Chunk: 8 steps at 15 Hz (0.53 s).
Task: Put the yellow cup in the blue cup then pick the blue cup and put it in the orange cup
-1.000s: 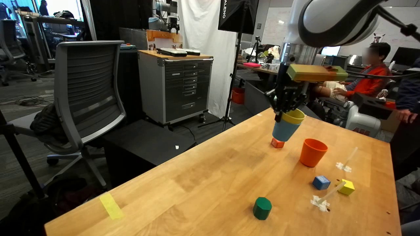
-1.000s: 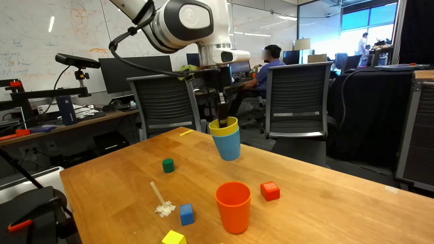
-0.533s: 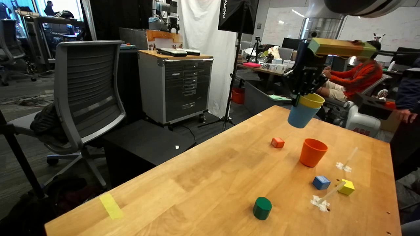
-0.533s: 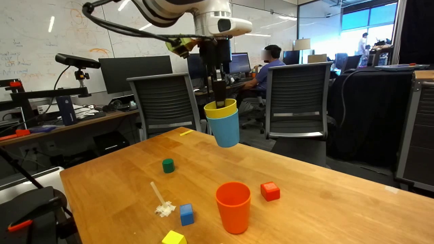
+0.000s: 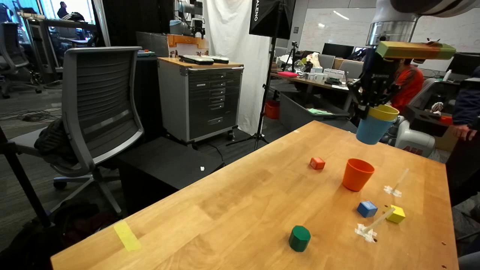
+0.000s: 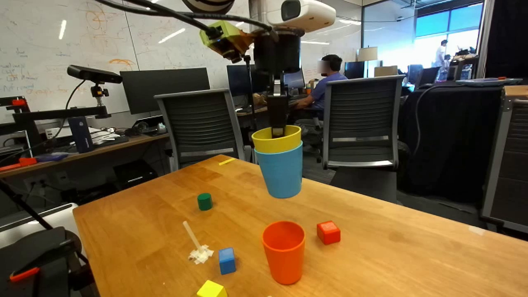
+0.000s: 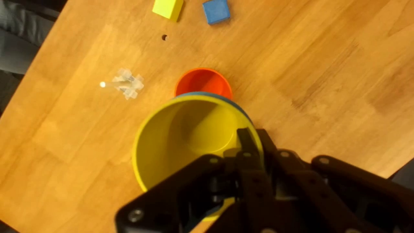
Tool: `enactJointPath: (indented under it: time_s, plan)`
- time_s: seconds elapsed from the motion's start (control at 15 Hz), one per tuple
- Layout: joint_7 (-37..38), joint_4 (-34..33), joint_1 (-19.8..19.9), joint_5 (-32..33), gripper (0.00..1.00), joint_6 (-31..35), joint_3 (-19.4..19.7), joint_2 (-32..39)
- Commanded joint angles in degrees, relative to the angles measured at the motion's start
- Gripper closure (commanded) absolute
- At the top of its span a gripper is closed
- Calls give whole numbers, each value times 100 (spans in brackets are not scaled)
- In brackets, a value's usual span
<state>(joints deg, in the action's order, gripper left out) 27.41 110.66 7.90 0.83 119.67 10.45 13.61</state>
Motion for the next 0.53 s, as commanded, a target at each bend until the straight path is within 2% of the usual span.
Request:
enactJointPath:
  time_s: [0.0,0.47]
  plan:
    - [-97,-109,62,-86,98,-308,62,106]
    - [-150,-110,86,-96,98,-256,59,377]
